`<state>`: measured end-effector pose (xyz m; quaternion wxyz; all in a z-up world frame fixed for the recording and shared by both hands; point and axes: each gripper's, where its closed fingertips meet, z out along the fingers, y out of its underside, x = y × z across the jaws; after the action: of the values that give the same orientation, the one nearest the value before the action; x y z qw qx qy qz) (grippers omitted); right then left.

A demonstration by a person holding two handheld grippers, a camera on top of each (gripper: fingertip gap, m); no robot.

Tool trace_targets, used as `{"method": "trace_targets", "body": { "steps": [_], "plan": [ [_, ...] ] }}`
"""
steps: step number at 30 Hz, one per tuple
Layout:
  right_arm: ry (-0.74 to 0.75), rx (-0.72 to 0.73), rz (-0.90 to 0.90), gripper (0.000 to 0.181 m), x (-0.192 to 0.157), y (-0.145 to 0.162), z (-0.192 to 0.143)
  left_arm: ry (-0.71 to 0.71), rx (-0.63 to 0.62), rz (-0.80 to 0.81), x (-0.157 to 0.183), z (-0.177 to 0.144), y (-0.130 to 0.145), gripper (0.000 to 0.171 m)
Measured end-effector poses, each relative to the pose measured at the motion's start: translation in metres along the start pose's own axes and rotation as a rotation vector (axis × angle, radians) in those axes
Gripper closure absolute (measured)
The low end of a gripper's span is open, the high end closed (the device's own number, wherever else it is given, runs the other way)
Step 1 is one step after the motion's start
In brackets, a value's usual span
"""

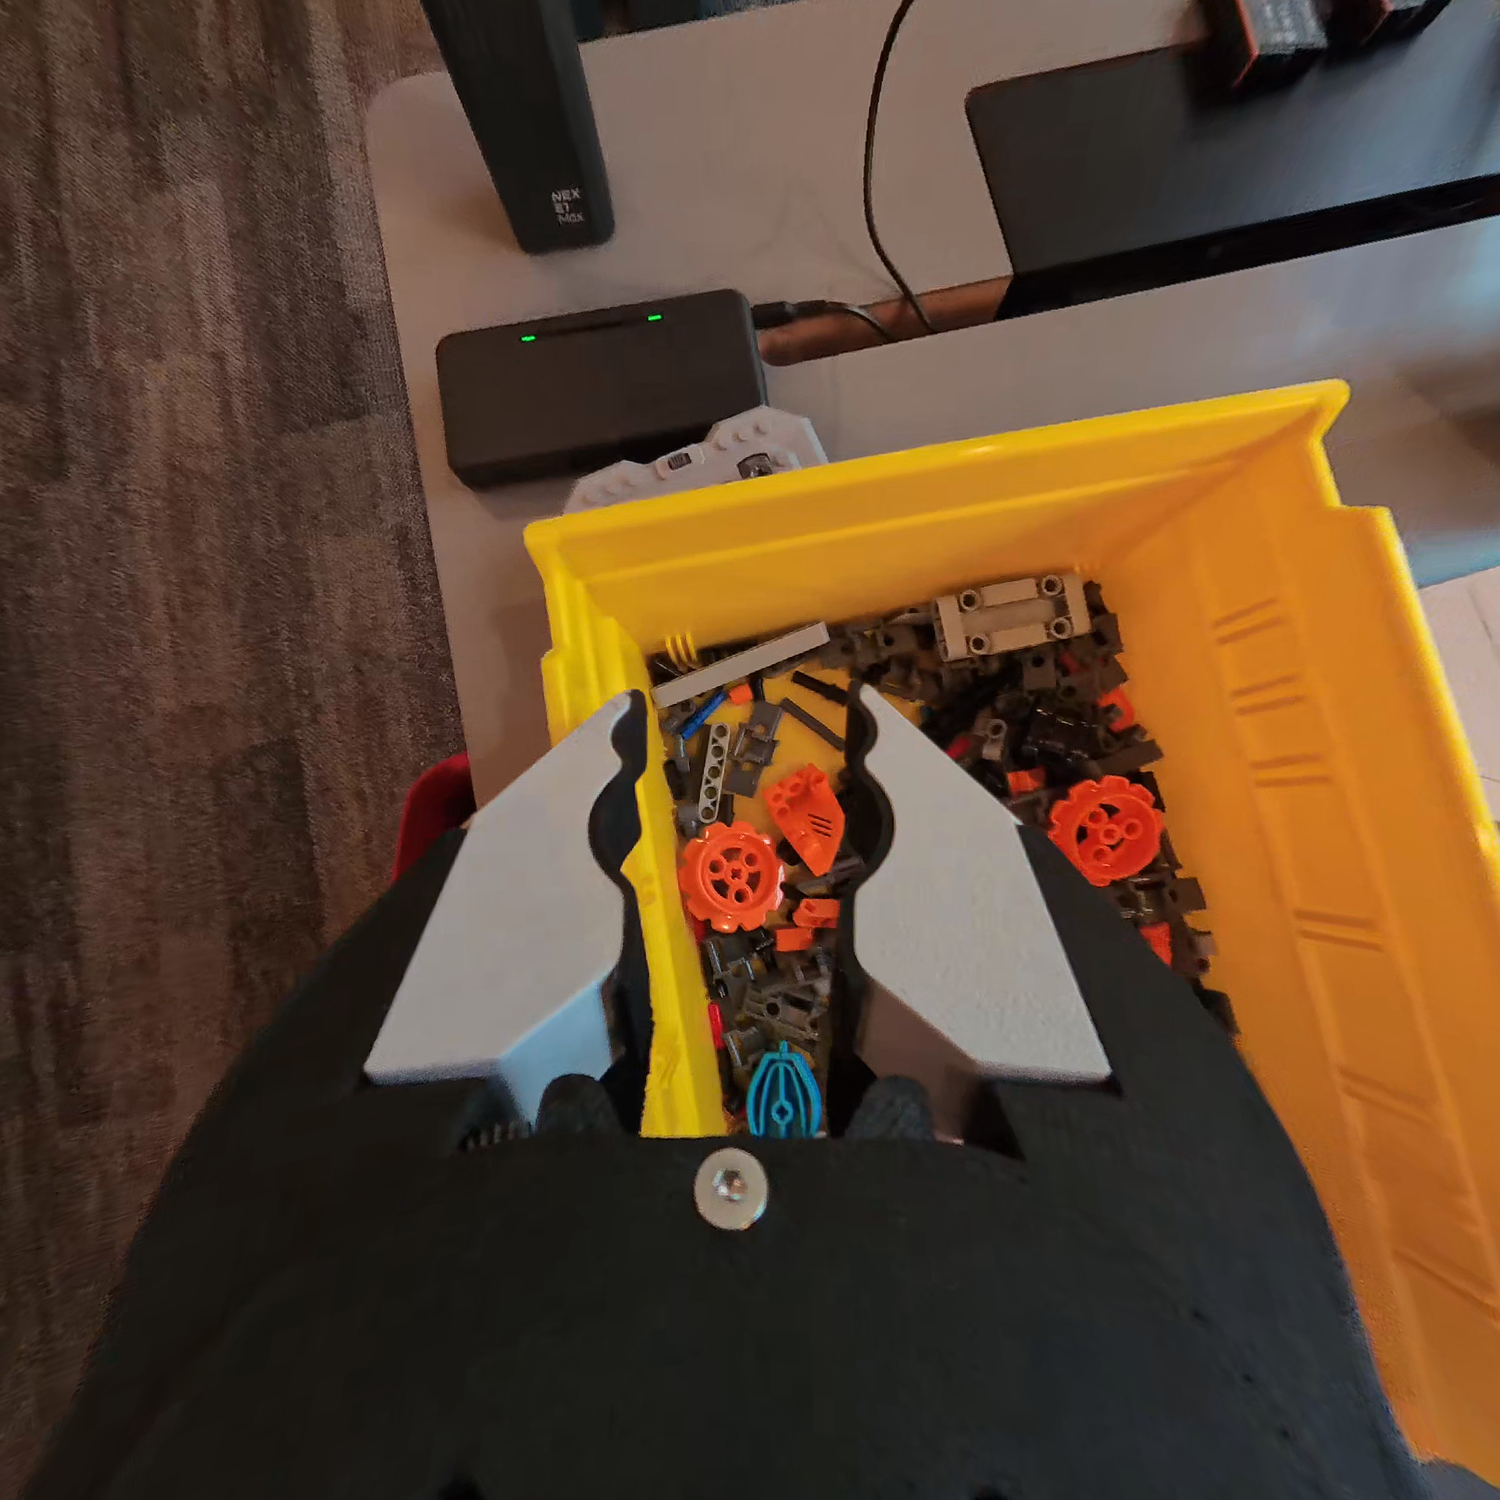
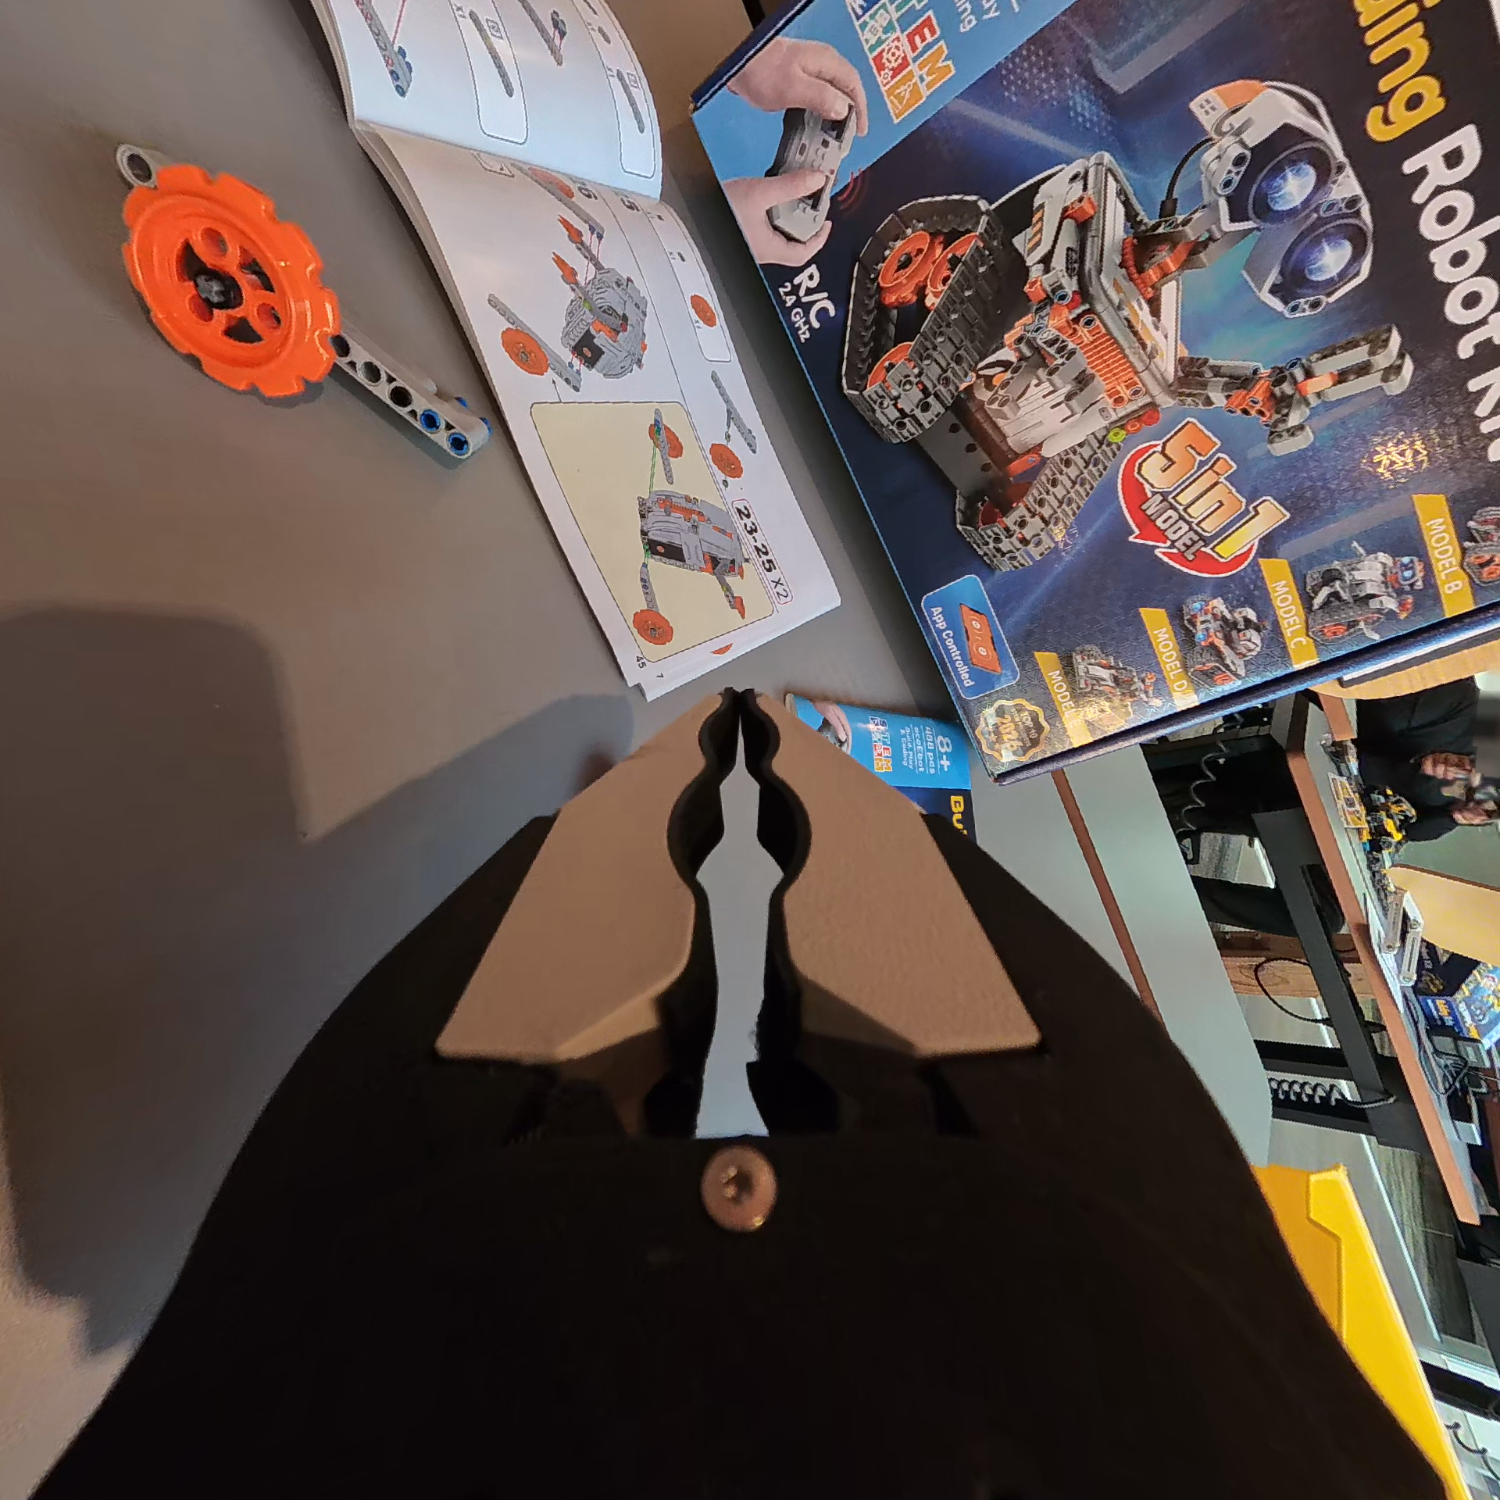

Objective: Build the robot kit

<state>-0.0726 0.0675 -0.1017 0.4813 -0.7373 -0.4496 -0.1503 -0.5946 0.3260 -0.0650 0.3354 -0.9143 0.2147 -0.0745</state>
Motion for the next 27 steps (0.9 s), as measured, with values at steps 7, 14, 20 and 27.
{"method": "trace_targets", "body": {
  "steps": [7, 14, 20, 27],
  "plan": [
    [-0.006, -0.008, -0.001, 0.181, -0.001, 0.002, 0.001, -0.078, -0.149, 0.065, 0.001, 0.042, 0.02, 0.124],
    [-0.012, -0.005, -0.006, 0.181, -0.003, 0.0, 0.001, 0.109, -0.07, 0.058, 0.037, 0.031, 0.005, 0.126],
    [-0.016, -0.006, -0.008, 0.181, -0.003, 0.0, 0.002, 0.242, -0.132, 0.211, 0.077, 0.03, 0.015, 0.11],
    [-0.02, -0.021, 0.0, 0.181, -0.003, 0.005, 0.004, 0.272, -0.227, 0.279, 0.104, 0.056, 0.028, 0.103]
  ]
}}
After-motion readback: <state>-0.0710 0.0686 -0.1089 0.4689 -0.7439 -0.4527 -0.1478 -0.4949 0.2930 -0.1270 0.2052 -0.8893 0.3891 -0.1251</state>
